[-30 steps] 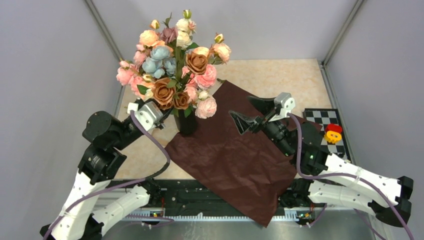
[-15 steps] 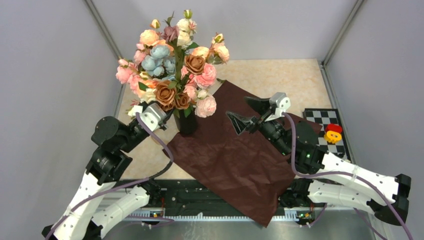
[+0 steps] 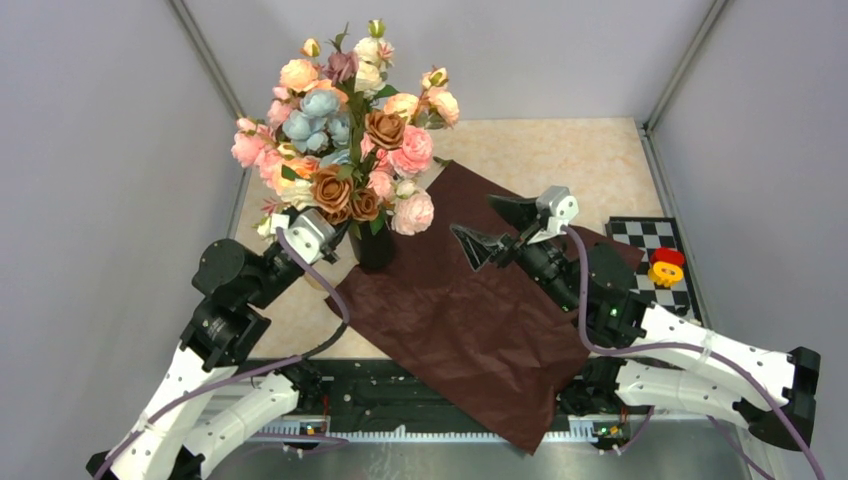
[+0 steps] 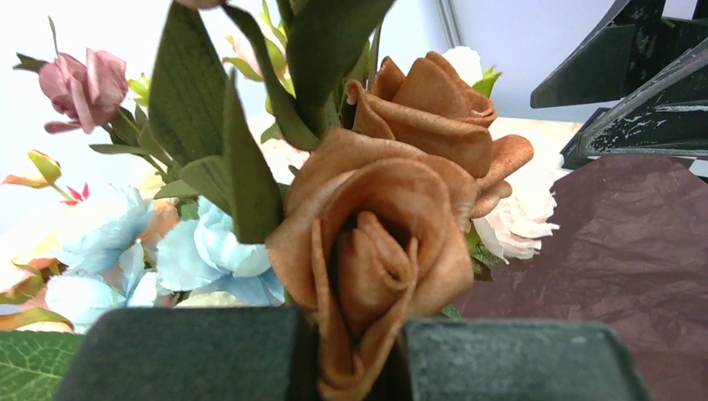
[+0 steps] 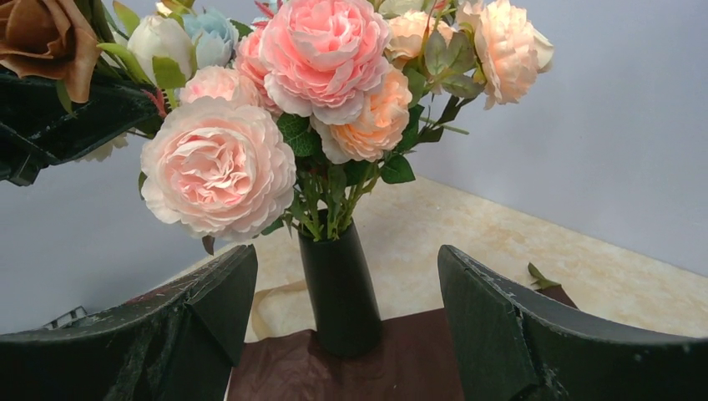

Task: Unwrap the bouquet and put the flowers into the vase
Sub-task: Insert the fake flower into the vase.

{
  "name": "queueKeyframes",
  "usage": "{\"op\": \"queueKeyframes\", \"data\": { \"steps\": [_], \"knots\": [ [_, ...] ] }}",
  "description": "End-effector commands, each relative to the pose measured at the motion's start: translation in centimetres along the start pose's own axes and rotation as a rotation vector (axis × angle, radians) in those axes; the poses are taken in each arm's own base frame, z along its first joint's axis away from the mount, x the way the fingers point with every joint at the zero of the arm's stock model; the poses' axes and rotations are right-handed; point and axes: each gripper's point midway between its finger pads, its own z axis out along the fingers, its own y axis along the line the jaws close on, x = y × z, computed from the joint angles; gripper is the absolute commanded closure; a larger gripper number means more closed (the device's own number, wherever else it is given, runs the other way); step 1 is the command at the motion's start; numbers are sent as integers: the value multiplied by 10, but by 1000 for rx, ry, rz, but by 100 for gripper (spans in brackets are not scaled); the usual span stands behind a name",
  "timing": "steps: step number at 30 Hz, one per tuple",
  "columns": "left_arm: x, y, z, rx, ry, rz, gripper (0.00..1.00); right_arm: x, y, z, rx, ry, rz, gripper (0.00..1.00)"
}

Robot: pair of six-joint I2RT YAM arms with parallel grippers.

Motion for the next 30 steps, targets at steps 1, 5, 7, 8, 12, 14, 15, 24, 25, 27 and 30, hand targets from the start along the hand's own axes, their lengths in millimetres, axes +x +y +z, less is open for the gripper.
{"op": "queueKeyframes", "data": {
  "steps": [1, 5, 7, 8, 12, 14, 15, 24, 25, 27, 30],
  "knots": [
    [-2, 5, -1, -45, -27, -25, 100, -12, 7, 2, -32, -40, 15, 19],
    [-1, 4, -2, -42, -26, -38, 100, -42, 20, 6, -92, -80, 20, 18],
    [-1, 4, -1, -42, -26, -42, 100, -62, 31, 7, -147, -116, 33, 17],
    [-1, 4, -1, -44, -24, -43, 100, -72, 39, 9, -187, -131, 36, 16],
    [-1, 4, 0, -43, -14, -55, 100, -97, 73, 23, -345, -138, 37, 15],
    [-2, 4, 0, -40, -15, -63, 100, -113, 82, 29, -384, -167, 46, 14],
    [-2, 4, 0, -39, -15, -66, 100, -120, 87, 32, -402, -175, 50, 14],
    [-9, -2, -4, -10, -31, -85, 100, -133, 119, 78, -489, -100, 124, 14],
    [-10, -2, -5, -7, -33, -89, 100, -130, 125, 83, -509, -79, 128, 14],
    [-11, -3, -5, 0, -37, -93, 100, -123, 134, 91, -542, -43, 143, 15],
    [-14, -4, -7, 3, -47, -96, 100, -113, 142, 101, -568, -12, 157, 16]
  ]
}}
